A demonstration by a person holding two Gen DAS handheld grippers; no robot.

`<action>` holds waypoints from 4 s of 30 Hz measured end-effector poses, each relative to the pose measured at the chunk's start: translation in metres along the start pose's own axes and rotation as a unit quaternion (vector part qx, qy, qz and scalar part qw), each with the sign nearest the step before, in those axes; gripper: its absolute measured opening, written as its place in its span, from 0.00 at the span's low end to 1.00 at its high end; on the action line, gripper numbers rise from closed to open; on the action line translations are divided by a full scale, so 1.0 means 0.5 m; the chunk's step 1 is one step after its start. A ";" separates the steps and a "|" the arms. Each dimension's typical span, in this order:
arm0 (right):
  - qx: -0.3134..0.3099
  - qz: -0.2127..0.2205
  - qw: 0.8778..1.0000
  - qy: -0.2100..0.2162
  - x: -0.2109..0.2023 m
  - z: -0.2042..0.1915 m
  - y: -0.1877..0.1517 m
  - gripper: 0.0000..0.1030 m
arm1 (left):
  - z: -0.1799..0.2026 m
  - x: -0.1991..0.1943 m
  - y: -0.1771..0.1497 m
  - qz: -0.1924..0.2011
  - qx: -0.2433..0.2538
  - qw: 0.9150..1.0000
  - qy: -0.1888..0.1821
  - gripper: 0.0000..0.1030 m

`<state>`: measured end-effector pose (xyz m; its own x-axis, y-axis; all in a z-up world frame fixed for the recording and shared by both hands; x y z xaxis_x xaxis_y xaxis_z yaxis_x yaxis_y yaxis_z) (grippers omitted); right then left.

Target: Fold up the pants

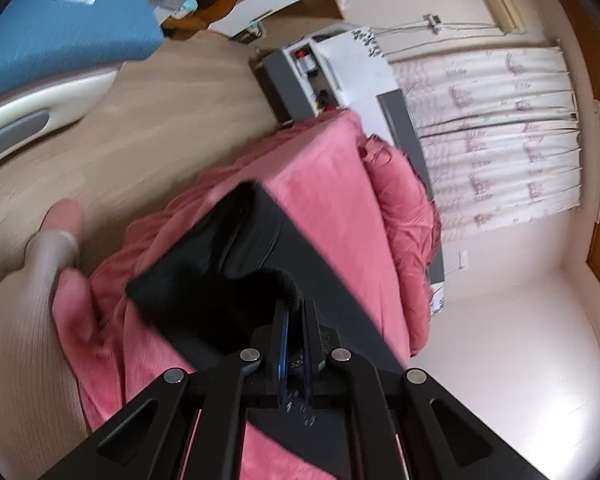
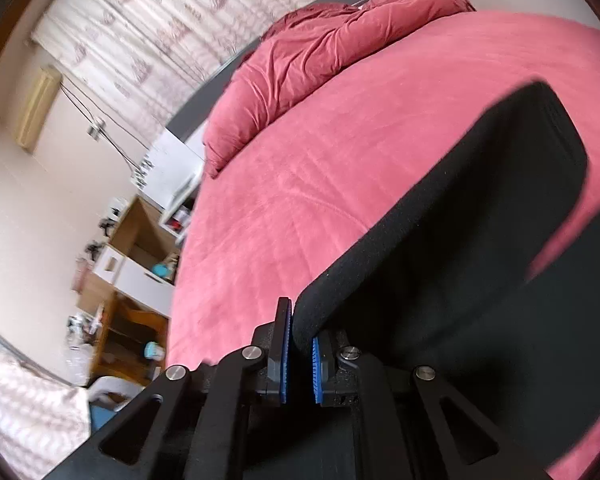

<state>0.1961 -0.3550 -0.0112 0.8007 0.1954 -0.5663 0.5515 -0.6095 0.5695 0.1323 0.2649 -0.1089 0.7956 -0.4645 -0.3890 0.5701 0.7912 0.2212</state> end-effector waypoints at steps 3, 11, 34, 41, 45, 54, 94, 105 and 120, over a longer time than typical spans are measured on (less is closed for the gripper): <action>0.016 -0.006 1.000 0.009 -0.035 0.032 -0.076 0.08 | 0.011 -0.009 0.031 0.014 0.013 1.000 -0.001 0.05; 0.034 -0.066 0.997 -0.033 -0.002 0.154 -0.291 0.08 | -0.035 -0.008 0.021 0.011 0.022 0.999 0.039 0.05; 0.088 -0.092 0.992 0.022 -0.010 0.231 -0.318 0.12 | -0.073 0.023 -0.004 -0.036 -0.032 0.992 0.112 0.46; 0.073 -0.065 0.994 0.046 -0.051 0.160 -0.231 0.07 | 0.030 0.055 0.067 -0.038 0.030 0.992 0.114 0.06; 0.067 -0.031 0.992 0.099 -0.109 0.125 -0.193 0.07 | 0.116 -0.002 0.111 0.008 0.073 0.997 0.035 0.06; 0.110 -0.118 0.985 0.055 -0.046 0.258 -0.351 0.06 | -0.155 0.007 0.017 -0.036 0.010 0.988 0.153 0.07; 0.005 -0.156 0.983 0.097 -0.087 0.174 -0.363 0.09 | 0.067 0.146 -0.335 -0.145 0.393 0.886 0.196 0.21; 0.084 -0.090 0.989 0.084 -0.100 0.289 -0.250 0.26 | 0.113 0.129 -0.349 -0.121 0.385 0.899 0.168 0.20; 0.234 0.072 0.968 -0.050 -0.220 0.673 0.053 0.07 | 0.112 0.220 -0.330 -0.122 0.374 0.890 0.232 0.22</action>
<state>0.0437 -0.6512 -0.1345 0.8219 0.0212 -0.5692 0.2510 -0.9105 0.3286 0.1372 0.0608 -0.1379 0.5579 -0.2341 -0.7962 0.8294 0.1234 0.5449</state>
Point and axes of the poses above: each gripper's, at about its wrist camera, not at the fingertips, and x roughly the way its jaws point, z to its right, y to its top, the point moved 6 cm from there along x, roughly the way its jaws point, and after that the axes turned 2 degrees about -y, right-handed, at the moved point
